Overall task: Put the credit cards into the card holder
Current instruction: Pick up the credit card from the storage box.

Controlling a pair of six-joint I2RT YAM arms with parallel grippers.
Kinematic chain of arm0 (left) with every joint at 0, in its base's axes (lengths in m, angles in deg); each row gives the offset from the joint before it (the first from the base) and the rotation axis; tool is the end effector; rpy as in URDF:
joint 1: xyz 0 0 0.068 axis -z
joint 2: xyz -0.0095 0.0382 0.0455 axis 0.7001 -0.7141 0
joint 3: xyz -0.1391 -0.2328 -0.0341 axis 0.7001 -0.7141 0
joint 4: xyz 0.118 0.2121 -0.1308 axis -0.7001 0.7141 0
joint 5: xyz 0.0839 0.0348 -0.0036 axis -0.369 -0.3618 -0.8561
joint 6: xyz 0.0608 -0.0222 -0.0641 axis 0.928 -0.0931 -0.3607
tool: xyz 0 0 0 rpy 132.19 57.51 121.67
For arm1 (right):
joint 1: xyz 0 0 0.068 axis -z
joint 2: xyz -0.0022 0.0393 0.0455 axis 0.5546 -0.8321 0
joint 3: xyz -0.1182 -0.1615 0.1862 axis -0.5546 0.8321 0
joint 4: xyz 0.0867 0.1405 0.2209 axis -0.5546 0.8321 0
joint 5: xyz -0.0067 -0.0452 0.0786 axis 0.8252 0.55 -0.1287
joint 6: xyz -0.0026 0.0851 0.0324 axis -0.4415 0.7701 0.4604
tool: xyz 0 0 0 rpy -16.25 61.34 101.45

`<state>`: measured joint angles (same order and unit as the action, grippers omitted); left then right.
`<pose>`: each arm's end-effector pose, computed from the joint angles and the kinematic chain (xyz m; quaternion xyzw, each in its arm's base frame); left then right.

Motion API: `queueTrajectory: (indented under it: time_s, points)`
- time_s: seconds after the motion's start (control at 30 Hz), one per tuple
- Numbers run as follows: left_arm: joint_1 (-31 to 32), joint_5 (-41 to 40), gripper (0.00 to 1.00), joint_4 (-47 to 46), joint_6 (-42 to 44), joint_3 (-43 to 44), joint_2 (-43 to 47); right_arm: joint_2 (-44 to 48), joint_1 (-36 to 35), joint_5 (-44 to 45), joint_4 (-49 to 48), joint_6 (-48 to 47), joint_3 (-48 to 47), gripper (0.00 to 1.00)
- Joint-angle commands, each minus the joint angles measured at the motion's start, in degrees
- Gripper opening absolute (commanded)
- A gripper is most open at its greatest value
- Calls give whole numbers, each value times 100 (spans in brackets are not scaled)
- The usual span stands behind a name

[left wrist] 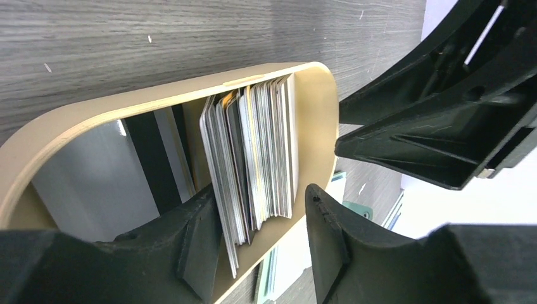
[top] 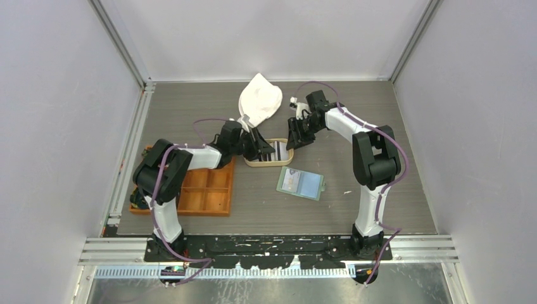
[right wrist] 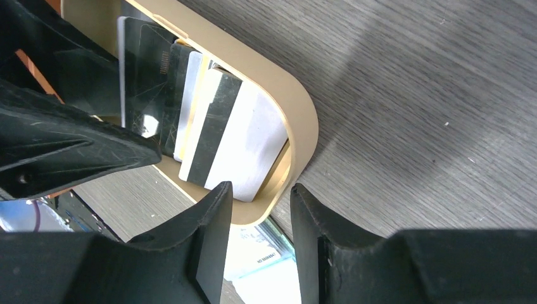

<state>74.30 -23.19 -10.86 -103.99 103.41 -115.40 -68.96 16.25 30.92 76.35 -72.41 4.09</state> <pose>0.3560 -0.2405 0.1091 -0.0973 0.8584 -0.4466 0.2326 0.4051 0.1718 0.1446 -0.1922 0.9248 0.2922 0.1498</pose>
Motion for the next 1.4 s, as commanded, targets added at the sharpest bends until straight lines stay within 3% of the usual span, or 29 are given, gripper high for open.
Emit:
queueTrajectory:
  time_s: [0.0, 0.13, 0.6, 0.73, 0.83, 1.0, 1.37]
  points:
    - [-51, -24, 49, -22, 159, -16, 507, 14, 23, -144, 26, -32, -249, 45]
    - [-60, -156, 47, 255, 343, 15, 587, 5, 30, -152, 35, -29, -258, 45]
    - [-80, -581, 24, 1036, 861, 196, 610, -19, 32, -172, 58, -30, -274, 46]
    - [-78, -720, 9, 1253, 1025, 226, 744, -39, 33, -180, 95, -29, -293, 47]
    - [-78, -796, 0, 1382, 1160, 248, 822, -39, 35, -180, 146, -196, -323, 53]
    - [-77, -827, 0, 1350, 1542, 151, 1069, 81, 45, -99, 246, -350, -372, 68]
    - [-98, -554, 0, 103, 2323, -728, 1814, 825, 83, 369, 288, -1116, -270, 72]
